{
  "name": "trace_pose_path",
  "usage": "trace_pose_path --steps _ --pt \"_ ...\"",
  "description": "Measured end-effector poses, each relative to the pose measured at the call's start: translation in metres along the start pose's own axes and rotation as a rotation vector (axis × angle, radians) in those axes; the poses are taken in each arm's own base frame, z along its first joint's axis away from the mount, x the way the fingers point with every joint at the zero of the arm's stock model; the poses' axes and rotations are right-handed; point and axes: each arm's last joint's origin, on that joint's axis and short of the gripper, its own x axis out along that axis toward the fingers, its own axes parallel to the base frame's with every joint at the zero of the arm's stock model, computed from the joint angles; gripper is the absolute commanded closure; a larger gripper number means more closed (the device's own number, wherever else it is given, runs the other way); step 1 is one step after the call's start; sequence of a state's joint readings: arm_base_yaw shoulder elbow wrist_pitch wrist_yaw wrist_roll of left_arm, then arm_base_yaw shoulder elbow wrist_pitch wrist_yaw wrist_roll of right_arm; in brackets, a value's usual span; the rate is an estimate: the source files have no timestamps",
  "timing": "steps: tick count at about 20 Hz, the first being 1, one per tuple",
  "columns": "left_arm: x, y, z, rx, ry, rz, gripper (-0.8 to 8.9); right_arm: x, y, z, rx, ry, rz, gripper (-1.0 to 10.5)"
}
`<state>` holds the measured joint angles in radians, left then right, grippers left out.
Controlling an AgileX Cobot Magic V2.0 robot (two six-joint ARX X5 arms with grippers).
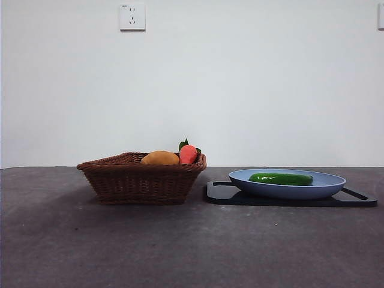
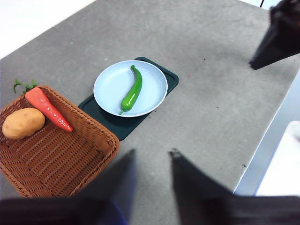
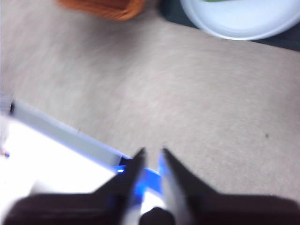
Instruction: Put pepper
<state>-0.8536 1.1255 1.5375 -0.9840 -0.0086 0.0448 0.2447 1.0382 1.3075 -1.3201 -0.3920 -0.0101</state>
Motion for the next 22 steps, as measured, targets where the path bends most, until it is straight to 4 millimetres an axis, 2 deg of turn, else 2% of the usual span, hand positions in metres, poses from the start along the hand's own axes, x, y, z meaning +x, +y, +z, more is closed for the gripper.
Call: trace_pose_path --steps 5,18,20,22 --pt "0.000 0.000 0.000 0.000 -0.001 0.000 8.06 -0.018 0.010 -0.015 -0.056 -0.071 0.009 9.4" --pt "0.000 0.001 0.004 0.014 -0.040 0.018 8.06 -0.020 0.011 -0.017 -0.046 -0.080 0.007 9.4" --pt "-0.002 0.008 0.007 0.022 -0.079 0.075 8.06 -0.020 0.011 -0.017 -0.046 -0.080 0.007 9.4" --pt "-0.014 0.025 0.011 0.023 -0.195 0.162 8.06 -0.020 0.011 -0.017 -0.046 -0.081 0.007 9.4"
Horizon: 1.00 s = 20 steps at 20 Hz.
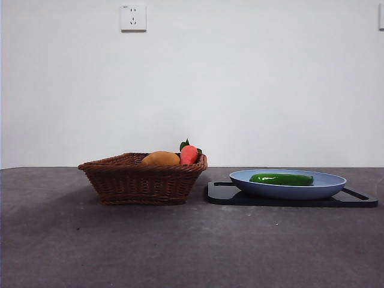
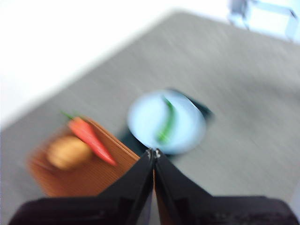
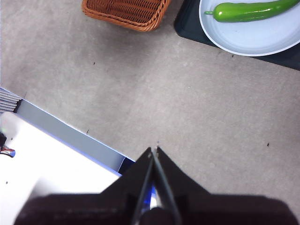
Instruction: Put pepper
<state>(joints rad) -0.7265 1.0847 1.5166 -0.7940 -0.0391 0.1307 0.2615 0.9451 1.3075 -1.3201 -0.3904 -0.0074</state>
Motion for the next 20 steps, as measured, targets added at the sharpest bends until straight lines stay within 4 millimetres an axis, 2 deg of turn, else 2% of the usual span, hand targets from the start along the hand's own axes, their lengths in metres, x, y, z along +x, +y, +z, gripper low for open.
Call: trace_pose_path --steps 2,4,7,9,14,18,20 --pt "-0.014 0.020 -0.008 -0.007 -0.144 0.107 8.05 0.000 0.000 0.000 0.000 0.000 0.000 9.4" --pt "-0.026 0.033 -0.029 -0.005 -0.298 0.201 8.06 0.000 0.000 0.000 0.000 0.000 -0.001 9.4" --pt "-0.034 0.045 -0.077 0.016 -0.478 0.401 8.05 0.000 0.000 0.000 0.000 0.000 -0.001 9.4" --pt "-0.036 0.049 -0.112 0.028 -0.535 0.526 8.05 0.000 0.000 0.000 0.000 -0.001 -0.001 9.4" --pt "-0.031 0.042 -0.197 0.002 -0.495 0.680 8.05 0.000 0.000 0.000 0.000 -0.001 -0.001 9.4" --pt "-0.017 0.036 -0.250 -0.050 -0.432 0.705 8.06 0.000 0.000 0.000 0.000 -0.001 -0.001 9.4" --pt "-0.013 0.033 -0.270 -0.092 -0.426 0.711 8.05 0.000 0.000 0.000 0.000 0.000 -0.001 9.4"
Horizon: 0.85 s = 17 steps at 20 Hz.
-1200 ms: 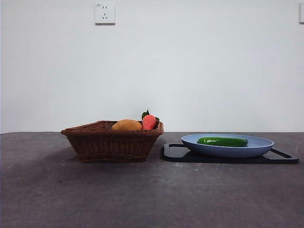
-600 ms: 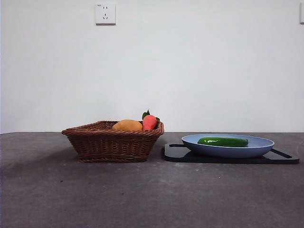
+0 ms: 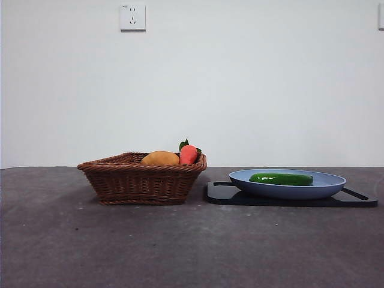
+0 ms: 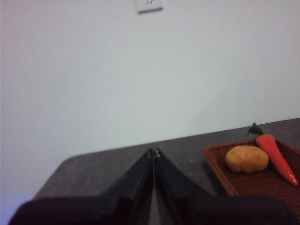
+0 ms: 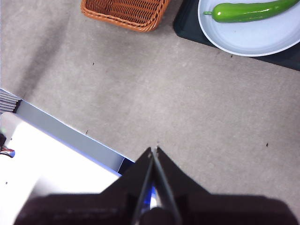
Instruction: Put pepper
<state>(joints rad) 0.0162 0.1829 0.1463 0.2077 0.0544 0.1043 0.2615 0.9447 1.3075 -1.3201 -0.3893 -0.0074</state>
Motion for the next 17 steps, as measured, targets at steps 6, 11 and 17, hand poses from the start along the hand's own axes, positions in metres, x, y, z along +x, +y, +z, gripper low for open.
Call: trace_pose_path --steps 6,11,17 --pt "-0.005 -0.002 -0.034 -0.071 0.059 0.011 8.05 0.000 0.000 0.000 0.000 0.000 0.000 9.4" --pt "-0.006 -0.004 -0.046 -0.086 0.147 0.006 8.05 0.000 0.000 0.000 0.000 0.000 0.000 9.4" --pt "-0.014 -0.005 -0.057 -0.110 0.252 0.001 8.05 0.000 0.000 0.000 0.000 0.000 0.000 9.4"
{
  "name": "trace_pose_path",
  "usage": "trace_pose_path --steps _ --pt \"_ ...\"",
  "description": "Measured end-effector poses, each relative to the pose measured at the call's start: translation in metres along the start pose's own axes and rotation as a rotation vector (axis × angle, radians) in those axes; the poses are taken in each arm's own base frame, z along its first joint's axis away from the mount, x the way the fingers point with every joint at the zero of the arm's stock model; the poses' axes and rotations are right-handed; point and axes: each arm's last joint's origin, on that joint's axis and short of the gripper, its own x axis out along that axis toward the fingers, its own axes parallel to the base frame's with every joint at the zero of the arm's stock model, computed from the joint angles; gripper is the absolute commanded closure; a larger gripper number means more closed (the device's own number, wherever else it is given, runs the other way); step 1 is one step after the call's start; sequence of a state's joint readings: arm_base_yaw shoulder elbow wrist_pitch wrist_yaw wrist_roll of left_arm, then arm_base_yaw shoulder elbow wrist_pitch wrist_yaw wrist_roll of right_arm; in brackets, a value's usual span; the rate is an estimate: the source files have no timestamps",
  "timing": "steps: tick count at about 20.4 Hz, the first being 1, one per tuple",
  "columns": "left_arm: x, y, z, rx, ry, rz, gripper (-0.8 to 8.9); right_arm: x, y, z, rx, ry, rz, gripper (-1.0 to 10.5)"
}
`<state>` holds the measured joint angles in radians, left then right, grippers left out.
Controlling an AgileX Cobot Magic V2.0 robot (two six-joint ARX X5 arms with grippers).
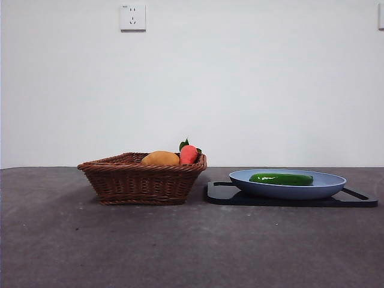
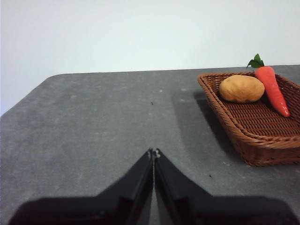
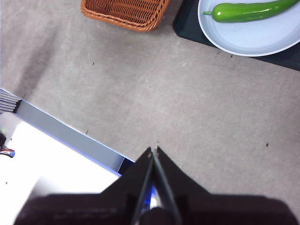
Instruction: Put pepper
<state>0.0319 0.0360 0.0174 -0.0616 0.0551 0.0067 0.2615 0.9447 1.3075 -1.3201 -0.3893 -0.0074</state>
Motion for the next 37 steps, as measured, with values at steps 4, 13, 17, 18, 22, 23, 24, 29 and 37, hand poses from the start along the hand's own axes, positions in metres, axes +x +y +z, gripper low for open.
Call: trace_pose_path --steps 4,13,17,18,22,23,24,29,37 --pt "-0.002 0.000 0.002 0.002 -0.028 -0.001 8.05 0.000 0.000 0.000 0.000 0.000 0.000 9.4" --pt "-0.002 0.000 0.002 0.001 -0.026 0.000 8.05 0.000 0.000 0.000 0.000 0.000 0.000 9.4" --pt "-0.002 0.000 0.002 0.001 -0.026 0.000 8.05 0.000 0.000 0.000 0.000 0.000 0.000 9.4" --pt "-0.002 0.000 0.002 0.001 -0.026 0.000 8.05 0.000 0.000 0.000 -0.002 -0.001 0.000 9.4" --pt "-0.002 0.000 0.002 0.001 -0.026 0.000 8.05 -0.013 -0.004 0.010 -0.105 -0.238 -0.049 9.4" --pt "-0.002 0.000 0.002 0.001 -0.026 0.000 8.05 -0.021 -0.004 0.007 -0.131 -0.357 -0.079 9.4" --pt "-0.002 0.000 0.002 0.001 -0.026 0.000 8.05 -0.027 -0.004 0.002 -0.148 -0.458 -0.102 9.4" --pt "-0.002 0.000 0.002 0.001 -0.026 0.000 8.05 -0.005 -0.021 -0.043 -0.184 -0.785 -0.238 9.4" --pt "-0.002 0.000 0.002 0.001 -0.026 0.000 8.06 0.068 -0.054 -0.098 -0.183 -0.978 -0.340 9.4"
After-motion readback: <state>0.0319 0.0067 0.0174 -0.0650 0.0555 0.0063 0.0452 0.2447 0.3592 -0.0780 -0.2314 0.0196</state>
